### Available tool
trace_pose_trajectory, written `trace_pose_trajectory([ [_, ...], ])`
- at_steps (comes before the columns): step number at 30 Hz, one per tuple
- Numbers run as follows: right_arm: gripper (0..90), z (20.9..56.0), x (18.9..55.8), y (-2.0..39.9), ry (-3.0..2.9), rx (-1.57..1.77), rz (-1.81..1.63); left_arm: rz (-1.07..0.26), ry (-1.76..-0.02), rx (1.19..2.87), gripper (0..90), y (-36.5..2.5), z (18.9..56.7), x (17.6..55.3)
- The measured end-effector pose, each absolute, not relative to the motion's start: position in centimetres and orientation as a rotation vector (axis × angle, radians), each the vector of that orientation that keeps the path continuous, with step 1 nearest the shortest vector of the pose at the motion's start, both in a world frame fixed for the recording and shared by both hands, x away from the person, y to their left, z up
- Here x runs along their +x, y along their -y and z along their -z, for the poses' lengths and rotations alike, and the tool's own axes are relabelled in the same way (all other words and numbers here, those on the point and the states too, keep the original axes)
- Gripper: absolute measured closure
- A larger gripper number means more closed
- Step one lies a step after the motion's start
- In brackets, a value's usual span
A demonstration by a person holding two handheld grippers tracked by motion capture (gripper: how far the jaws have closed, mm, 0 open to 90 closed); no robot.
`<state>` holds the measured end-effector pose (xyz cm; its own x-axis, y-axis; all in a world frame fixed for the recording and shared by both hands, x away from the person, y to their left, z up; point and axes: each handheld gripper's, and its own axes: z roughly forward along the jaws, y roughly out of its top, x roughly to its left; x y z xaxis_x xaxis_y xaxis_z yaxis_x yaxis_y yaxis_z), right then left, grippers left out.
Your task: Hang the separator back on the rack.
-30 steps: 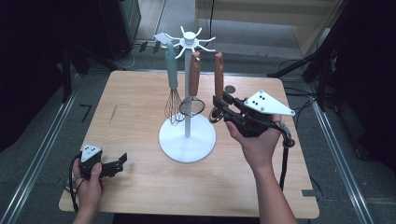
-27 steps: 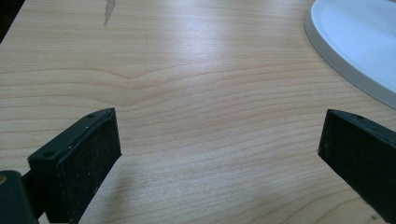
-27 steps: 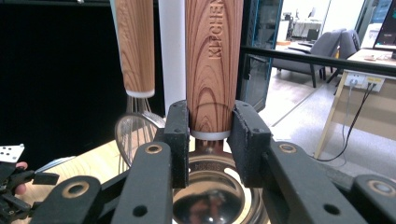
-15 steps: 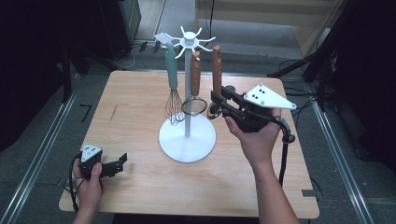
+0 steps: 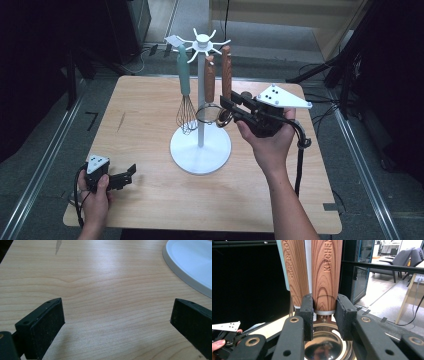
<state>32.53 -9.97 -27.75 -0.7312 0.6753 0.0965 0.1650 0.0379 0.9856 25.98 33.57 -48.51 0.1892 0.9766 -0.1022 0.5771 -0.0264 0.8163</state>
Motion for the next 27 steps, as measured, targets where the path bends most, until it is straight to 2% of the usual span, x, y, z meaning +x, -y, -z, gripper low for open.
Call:
trace_pose_trajectory([
  [13, 69.9, 28.1, 32.8, 10.3, -1.977, 0.863, -1.780, -0.661, -1.484, 1.706, 0.0, -33.6, 48.5, 26.0],
  [20, 53.0, 28.4, 32.8, 10.1, -1.935, 0.853, -1.742, -0.660, -1.485, 1.710, 0.0, -33.6, 48.5, 26.0],
  [27, 41.5, 28.9, 32.3, 10.2, -1.895, 0.872, -1.672, -0.660, -1.484, 1.708, 0.0, -33.6, 48.5, 26.0],
])
